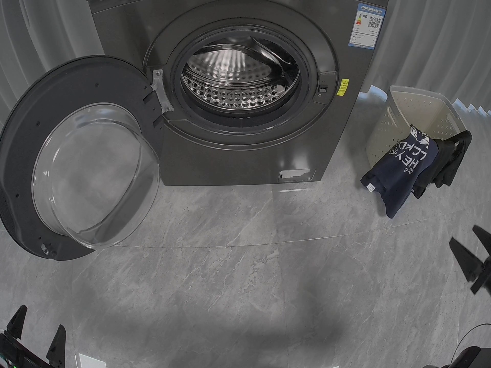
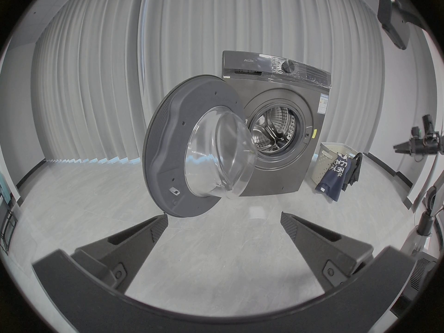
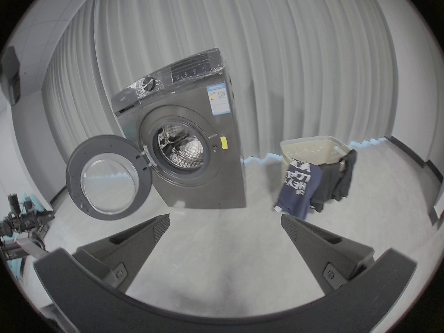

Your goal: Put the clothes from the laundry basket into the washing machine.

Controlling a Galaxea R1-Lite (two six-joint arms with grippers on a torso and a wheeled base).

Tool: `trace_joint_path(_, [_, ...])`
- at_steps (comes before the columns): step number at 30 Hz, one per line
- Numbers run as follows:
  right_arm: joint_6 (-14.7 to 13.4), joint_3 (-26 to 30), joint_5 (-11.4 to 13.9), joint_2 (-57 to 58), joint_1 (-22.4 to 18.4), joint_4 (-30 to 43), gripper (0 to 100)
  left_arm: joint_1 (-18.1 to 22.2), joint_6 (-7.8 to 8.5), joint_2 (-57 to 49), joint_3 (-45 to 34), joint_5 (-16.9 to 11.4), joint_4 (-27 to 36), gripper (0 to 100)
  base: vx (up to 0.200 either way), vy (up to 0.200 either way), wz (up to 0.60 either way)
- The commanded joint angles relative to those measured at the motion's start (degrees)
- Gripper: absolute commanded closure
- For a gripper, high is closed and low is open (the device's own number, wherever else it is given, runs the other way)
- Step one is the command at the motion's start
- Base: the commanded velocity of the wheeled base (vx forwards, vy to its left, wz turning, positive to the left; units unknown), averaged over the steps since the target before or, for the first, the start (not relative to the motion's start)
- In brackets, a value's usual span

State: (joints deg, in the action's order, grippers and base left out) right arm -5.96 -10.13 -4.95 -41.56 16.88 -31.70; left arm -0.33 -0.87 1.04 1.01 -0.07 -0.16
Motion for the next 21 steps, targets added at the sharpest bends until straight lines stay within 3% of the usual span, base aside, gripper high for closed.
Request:
trace_joint_path(1, [5.43, 10.04, 2.66, 41.56, -17.24, 32.05, 0, -0.02, 0.34, -0.86, -1.01, -0.1, -0.02, 0, 0.0, 0.0, 0.0])
trace_joint_path(16, [6.49, 10.04, 3.54, 41.56, -17.15, 31.87, 0, -0.02, -0.19, -0.86, -1.01, 0.07, -0.02, 0, 0.0, 0.0, 0.0])
trace_joint_path(21, [6.58, 10.04, 4.42, 41.56, -17.15, 31.87, 0, -0.02, -0.1, -0.86, -1.01, -0.01, -0.02, 0, 0.0, -0.2, 0.0])
